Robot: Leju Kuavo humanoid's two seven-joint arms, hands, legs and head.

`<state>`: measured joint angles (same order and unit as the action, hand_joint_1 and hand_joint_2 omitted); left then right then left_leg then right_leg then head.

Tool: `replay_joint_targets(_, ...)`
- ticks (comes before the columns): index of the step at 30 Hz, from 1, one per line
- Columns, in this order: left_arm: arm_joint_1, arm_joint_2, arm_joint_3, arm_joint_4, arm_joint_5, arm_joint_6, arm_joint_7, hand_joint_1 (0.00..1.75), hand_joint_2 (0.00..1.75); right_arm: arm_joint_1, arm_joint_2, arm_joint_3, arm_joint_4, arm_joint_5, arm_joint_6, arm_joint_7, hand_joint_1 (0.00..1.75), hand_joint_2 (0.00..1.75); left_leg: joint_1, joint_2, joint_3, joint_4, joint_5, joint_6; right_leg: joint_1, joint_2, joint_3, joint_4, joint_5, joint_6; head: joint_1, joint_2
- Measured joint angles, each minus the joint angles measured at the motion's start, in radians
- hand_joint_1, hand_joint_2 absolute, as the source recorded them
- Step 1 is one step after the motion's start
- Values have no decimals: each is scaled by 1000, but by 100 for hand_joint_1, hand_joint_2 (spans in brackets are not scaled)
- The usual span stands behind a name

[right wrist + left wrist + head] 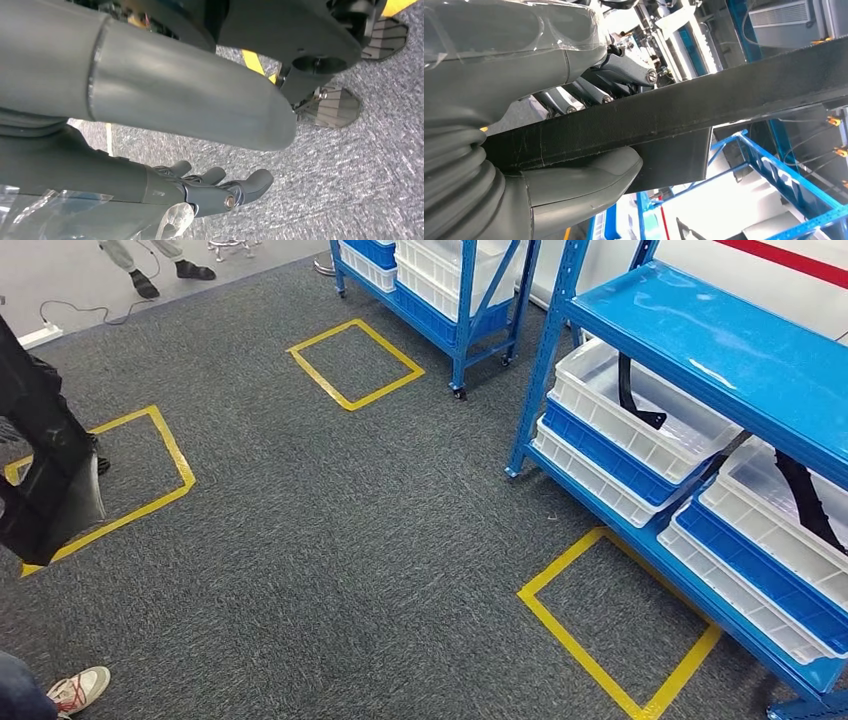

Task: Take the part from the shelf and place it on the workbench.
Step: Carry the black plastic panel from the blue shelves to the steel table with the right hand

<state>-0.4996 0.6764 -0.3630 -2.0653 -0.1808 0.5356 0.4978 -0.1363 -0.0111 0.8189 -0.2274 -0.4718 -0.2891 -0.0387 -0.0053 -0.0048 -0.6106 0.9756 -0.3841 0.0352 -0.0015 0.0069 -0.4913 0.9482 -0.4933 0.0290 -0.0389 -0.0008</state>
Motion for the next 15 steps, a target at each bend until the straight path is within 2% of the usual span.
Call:
replay_joint_targets(3, 0, -2, 0, 0, -13, 9, 7, 175, 175, -1, 0, 0, 0, 1, 0, 0, 0, 0, -5, 0, 0, -1, -1, 7, -6, -1, 1, -2, 0, 11, 0, 0)
replay_joint_targets(5, -1, -2, 0, 0, -22, 12, 8, 175, 175, -1, 0, 0, 0, 2, 0, 1, 0, 0, 0, -2, 7, -11, 3, 15, -5, -2, 1, 10, -9, 18, 0, 0)
replay_joint_targets(7, -3, -3, 0, 0, -29, 12, 10, 175, 175, -1, 0, 0, 0, 2, 2, 1, 0, 0, 7, -4, 16, -20, 6, 21, -3, -3, -34, 90, -55, 22, 2, 0)
replay_joint_targets(9, -3, -4, -1, 0, -32, 13, 11, 175, 175, -1, 0, 0, 0, 2, 4, 2, 0, 0, 7, -9, 17, -21, 7, 23, -5, -3, -112, 235, -118, 21, 3, 0)
replay_joint_targets(10, -3, -5, -3, 0, -33, 13, 13, 175, 175, 0, 0, 0, 0, 2, 5, 2, 0, 0, 7, -14, 16, -21, 6, 23, -5, -3, -145, 292, -134, 20, 4, 0)
replay_joint_targets(11, -2, -6, -4, 0, -34, 13, 14, 175, 175, 0, 0, 0, 0, 2, 7, 2, 0, 0, 8, -20, 16, -20, 6, 22, -7, -3, -163, 315, -131, 19, 4, 0)
replay_joint_targets(12, -2, -7, -6, 0, -35, 13, 16, 175, 175, 1, 0, 0, 0, 2, 8, 2, 0, 0, 10, -28, 16, -20, 7, 20, -8, -2, -159, 294, -107, 19, 4, 0)
replay_joint_targets(13, -2, -8, -7, 0, -36, 13, 19, 175, 175, 1, 0, 0, 0, 2, 9, 2, 0, 0, 12, -37, 17, -19, 7, 16, -11, 3, -134, 235, -68, 19, 4, 0)
replay_joint_targets(15, -3, -10, -8, 0, -41, 13, 22, 175, 175, 3, 0, 0, 0, 1, 12, 2, 0, 0, 14, -57, 17, -17, 7, 4, -18, 36, -69, 89, 2, 21, 4, 0)
